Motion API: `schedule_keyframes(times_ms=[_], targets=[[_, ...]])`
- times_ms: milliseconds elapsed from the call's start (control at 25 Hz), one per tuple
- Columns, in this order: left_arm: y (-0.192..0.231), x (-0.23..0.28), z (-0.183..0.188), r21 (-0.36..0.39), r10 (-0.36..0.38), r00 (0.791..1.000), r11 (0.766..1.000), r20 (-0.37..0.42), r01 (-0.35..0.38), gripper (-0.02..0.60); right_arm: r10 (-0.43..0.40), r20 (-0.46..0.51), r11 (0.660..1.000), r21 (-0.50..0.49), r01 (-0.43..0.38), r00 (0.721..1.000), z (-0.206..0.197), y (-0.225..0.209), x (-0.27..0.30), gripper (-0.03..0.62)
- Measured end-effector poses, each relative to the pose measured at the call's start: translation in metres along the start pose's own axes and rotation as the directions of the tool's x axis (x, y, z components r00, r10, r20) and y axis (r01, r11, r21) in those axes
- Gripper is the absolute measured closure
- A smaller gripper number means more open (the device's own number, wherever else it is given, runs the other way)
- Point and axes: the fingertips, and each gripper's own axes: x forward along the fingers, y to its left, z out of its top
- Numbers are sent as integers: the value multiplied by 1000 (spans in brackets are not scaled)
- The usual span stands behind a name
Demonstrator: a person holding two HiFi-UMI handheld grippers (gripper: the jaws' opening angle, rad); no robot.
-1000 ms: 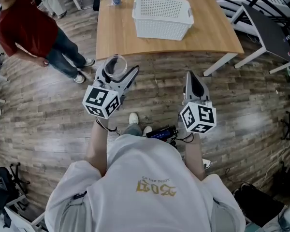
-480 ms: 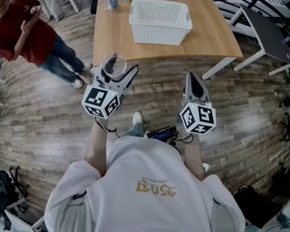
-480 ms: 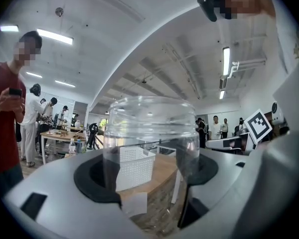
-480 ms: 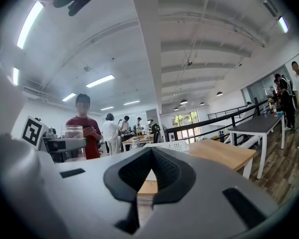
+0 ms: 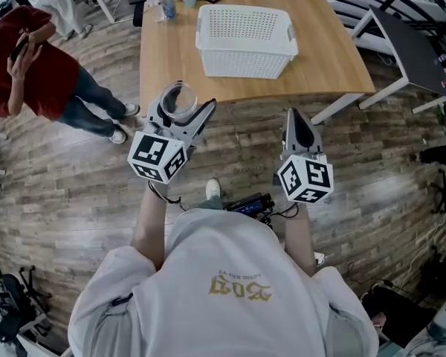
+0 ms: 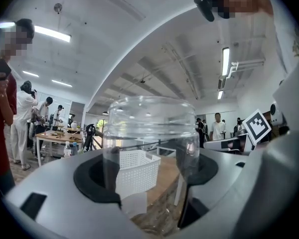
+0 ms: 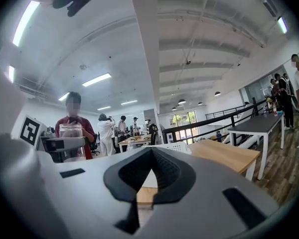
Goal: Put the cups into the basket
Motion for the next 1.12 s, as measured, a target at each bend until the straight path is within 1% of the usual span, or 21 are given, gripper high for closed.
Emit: schedule_keyframes(times_ms=[200,360,600,720,880,1120], targets=[[19,21,2,-6,-22,1000,1000,6,22,232,-28,-10,1000,-12,28,1000,-2,-3,23,584],[32,32,-1,2,-33,999,999,-9,33,232,-52,-12,998,-20,52,999,-5,-4,40,585],[49,41,-7,-14,-47,999,999,-20,47,232,-74,-22,997,-12,74,997,-6,-2,48,584],[52,48,-11,-30,-59,998,998,-21,58,232,-91,-31,996,-17,90,995,-6,-6,51,584],[54,55,-8,-25,-72,997,997,-13,72,232,-113,-7,994,-10,113,994,3,-11,52,584],[62,67,-5,-28,-79,997,997,-5,79,232,-116,3,993,-9,116,993,6,-13,65,584]])
